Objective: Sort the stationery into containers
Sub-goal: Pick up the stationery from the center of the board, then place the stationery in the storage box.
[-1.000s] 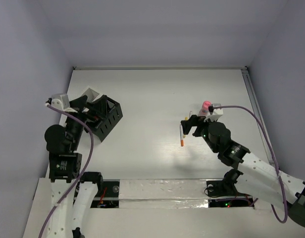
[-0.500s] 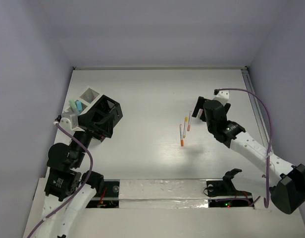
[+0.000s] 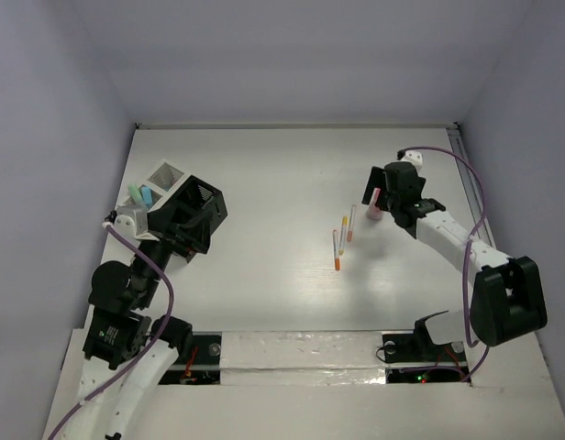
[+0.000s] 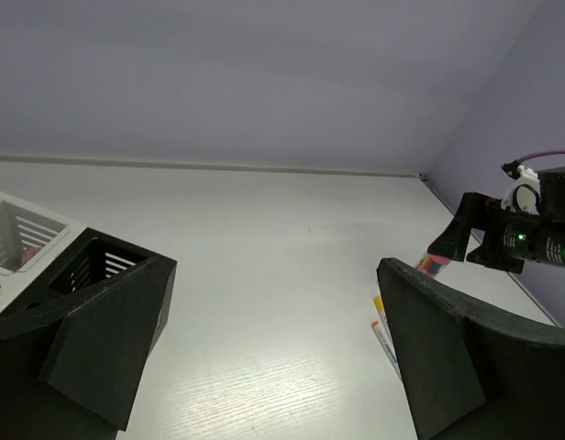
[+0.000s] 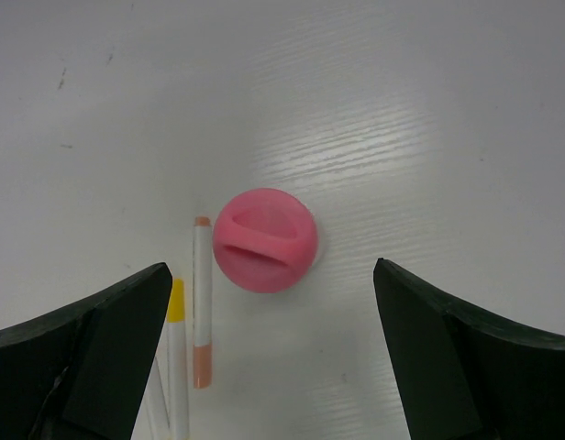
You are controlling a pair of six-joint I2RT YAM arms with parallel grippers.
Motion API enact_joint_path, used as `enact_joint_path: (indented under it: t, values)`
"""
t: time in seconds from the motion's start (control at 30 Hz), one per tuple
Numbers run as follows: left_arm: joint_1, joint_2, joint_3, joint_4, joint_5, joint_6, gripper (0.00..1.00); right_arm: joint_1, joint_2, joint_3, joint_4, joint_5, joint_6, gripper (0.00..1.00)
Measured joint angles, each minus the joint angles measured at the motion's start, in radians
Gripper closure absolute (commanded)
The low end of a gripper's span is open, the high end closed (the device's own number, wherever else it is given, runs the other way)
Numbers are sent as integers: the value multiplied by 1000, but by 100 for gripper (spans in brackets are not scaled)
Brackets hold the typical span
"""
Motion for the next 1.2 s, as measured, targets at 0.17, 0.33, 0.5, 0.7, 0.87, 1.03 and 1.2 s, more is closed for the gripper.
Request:
enact_joint_path:
  t: [0.17, 0.33, 0.5, 0.7, 0.87, 1.03, 1.2]
  values:
    - [8, 34, 0, -1, 18, 2, 1, -26, 82, 11, 37, -50, -14, 16]
    - [15, 48, 0, 0, 31, 3, 1, -26, 103, 14, 50, -66, -31, 37]
    - [17, 54, 0, 0, 39, 3, 1, -26, 116, 46, 53, -56, -49, 65]
    - [27, 54, 0, -1, 37, 3, 1, -26, 100, 85, 44, -23, -77, 76]
    - [34, 54, 0, -1, 8, 3, 1, -12, -11, 137, 38, -104, -84, 80]
    - [53, 55, 0, -11, -68, -3, 1, 143, -11, 294, 94, -229, -79, 79]
    - [86, 69, 0, -34, -153, -23, 1, 349, 143, 442, 208, -431, -58, 78]
